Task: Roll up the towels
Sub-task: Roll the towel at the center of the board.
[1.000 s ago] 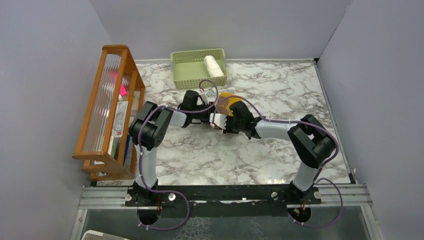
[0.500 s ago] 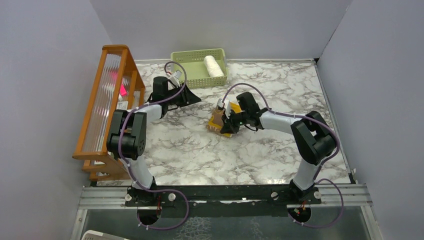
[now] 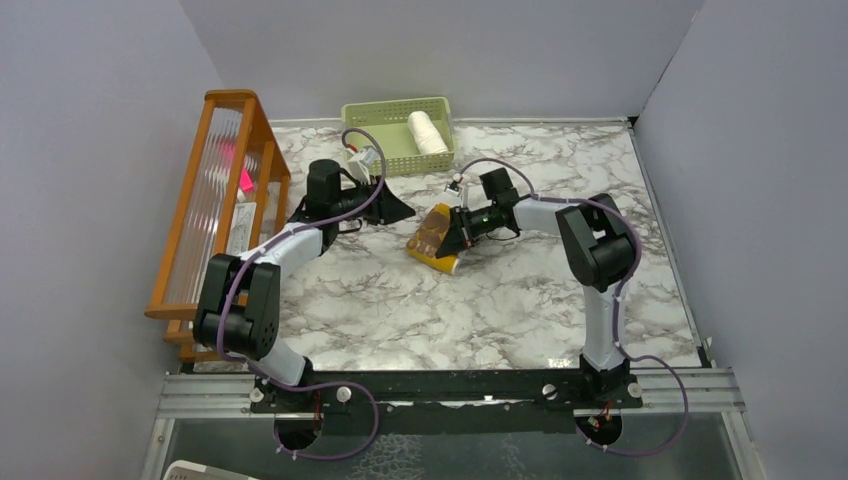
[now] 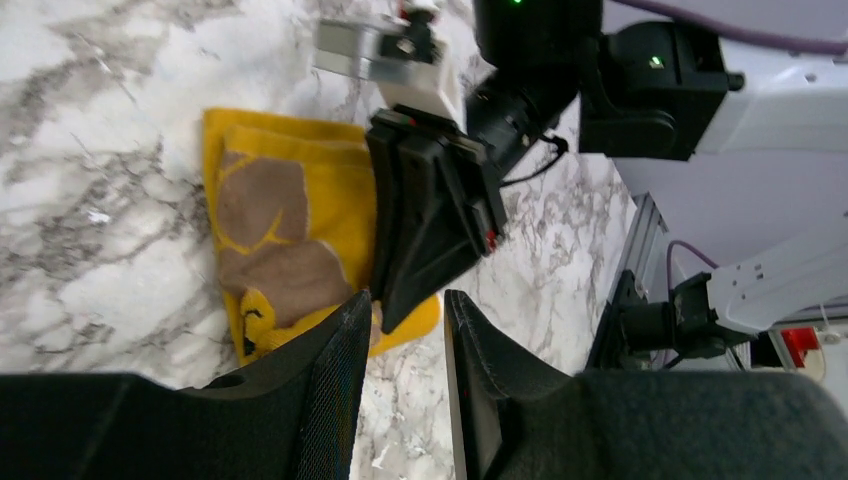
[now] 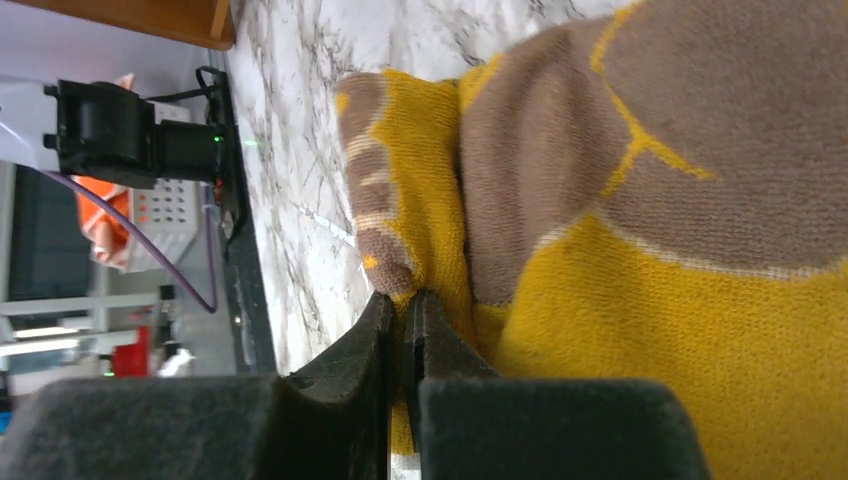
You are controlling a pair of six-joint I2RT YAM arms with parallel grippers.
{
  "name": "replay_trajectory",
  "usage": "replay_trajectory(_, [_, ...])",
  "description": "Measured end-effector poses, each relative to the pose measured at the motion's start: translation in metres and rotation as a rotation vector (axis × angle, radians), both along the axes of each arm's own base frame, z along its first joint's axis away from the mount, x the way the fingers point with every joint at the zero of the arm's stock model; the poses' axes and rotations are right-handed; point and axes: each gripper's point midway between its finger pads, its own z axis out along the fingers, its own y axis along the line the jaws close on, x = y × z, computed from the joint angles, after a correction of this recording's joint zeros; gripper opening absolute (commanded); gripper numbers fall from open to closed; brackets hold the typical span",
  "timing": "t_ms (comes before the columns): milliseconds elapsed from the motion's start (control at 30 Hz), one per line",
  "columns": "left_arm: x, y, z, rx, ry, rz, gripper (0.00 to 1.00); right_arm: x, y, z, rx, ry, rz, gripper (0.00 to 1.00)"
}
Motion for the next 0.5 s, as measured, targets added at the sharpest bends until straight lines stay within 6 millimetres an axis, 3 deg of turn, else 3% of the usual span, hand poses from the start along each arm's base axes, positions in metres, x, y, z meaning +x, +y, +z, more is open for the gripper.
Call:
replay_trajectory(267, [-0.035,-0.039,-0.031,0.021,0.088,-0.105,0.36,-0.002,-0.007,-0.018,-0.017,0.259,-0.062,0.01])
replay_trajectory(500, [-0.032,-0.049,-0.078,0.036,0.204,-0.094,0.36,0.003,-0.02,-0.026,-0.015,0.418,-0.132,0.01])
